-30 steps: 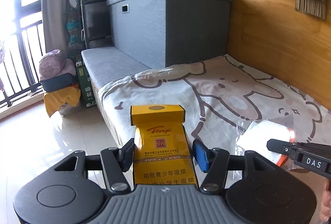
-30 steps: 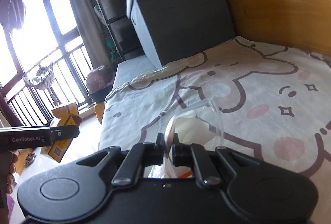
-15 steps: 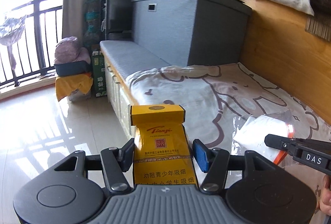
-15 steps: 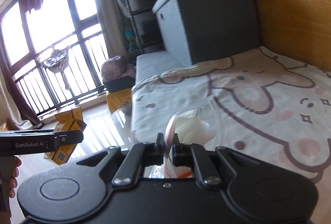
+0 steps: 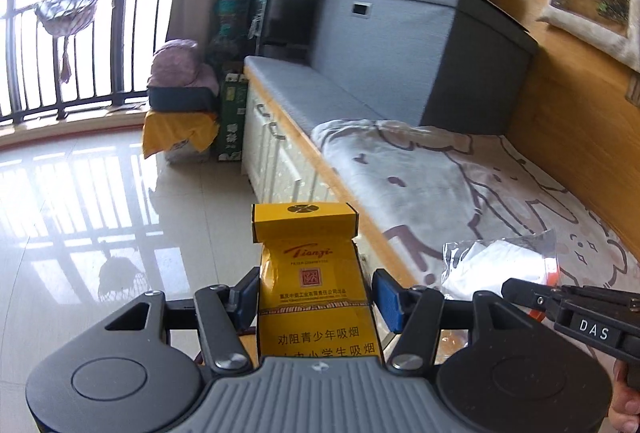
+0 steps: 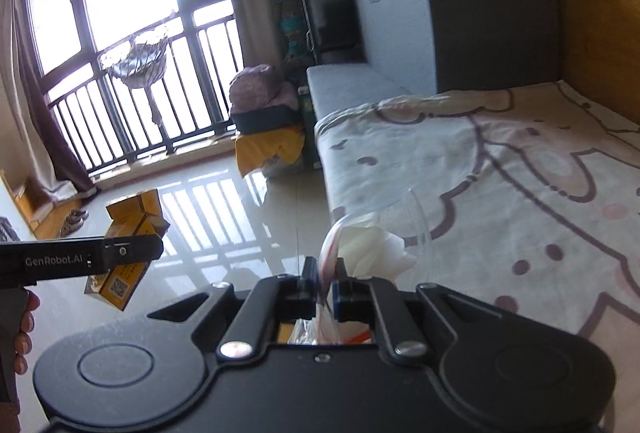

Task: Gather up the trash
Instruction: 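Carry the yellow box and bag over the wastebasket with both tools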

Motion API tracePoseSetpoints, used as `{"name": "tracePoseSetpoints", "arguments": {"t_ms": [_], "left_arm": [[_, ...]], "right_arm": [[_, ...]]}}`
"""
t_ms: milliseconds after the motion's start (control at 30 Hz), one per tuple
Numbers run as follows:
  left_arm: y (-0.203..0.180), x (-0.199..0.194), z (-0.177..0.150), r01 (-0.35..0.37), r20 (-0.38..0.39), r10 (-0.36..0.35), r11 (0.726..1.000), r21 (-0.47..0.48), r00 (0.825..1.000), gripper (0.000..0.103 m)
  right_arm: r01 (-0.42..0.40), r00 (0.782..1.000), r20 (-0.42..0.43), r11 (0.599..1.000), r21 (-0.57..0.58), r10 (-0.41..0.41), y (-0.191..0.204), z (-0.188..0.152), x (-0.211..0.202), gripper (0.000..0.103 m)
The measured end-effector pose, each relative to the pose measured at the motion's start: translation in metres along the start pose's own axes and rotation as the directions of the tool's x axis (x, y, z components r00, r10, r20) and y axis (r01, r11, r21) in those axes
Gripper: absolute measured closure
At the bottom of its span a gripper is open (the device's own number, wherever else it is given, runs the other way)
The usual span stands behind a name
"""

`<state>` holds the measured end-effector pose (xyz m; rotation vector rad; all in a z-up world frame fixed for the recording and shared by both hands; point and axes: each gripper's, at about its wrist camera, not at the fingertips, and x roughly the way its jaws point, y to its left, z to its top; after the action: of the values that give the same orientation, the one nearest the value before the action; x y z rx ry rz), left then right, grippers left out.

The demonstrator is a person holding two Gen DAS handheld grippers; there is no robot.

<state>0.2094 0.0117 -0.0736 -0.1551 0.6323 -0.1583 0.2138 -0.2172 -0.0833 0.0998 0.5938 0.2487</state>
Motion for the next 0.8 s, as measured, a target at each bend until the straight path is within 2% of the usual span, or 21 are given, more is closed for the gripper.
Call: {"name": "tracePoseSetpoints", "arguments": {"t_ms": [367,567,800], "left_arm": [[0.048,-0.004,-0.02,0.004,-0.024,-0.006,0.996,-0.085,1.0,0.044],[0.082,0.012,-0.041,-0.021,-0.081,0.009,0.988,-0.151,0.997,0.044],[0.115,0.045,-0.069,-0.045,-0.173,0.004,0.972,-0.229,0.985,0.044]], "right_arm": [[-0.018,0.998,-0.065,0.998,-0.065,0.013,0.049,-0.009,0.014,0.095],[-0.047,0.989,-0.146,0.992,-0.116,0.03,0.077,-0.026,0.042,0.095],[-0.065,0.966,-0.259,0.986,-0.153,0.023,0.094,-0.049,0.082,0.095]]}}
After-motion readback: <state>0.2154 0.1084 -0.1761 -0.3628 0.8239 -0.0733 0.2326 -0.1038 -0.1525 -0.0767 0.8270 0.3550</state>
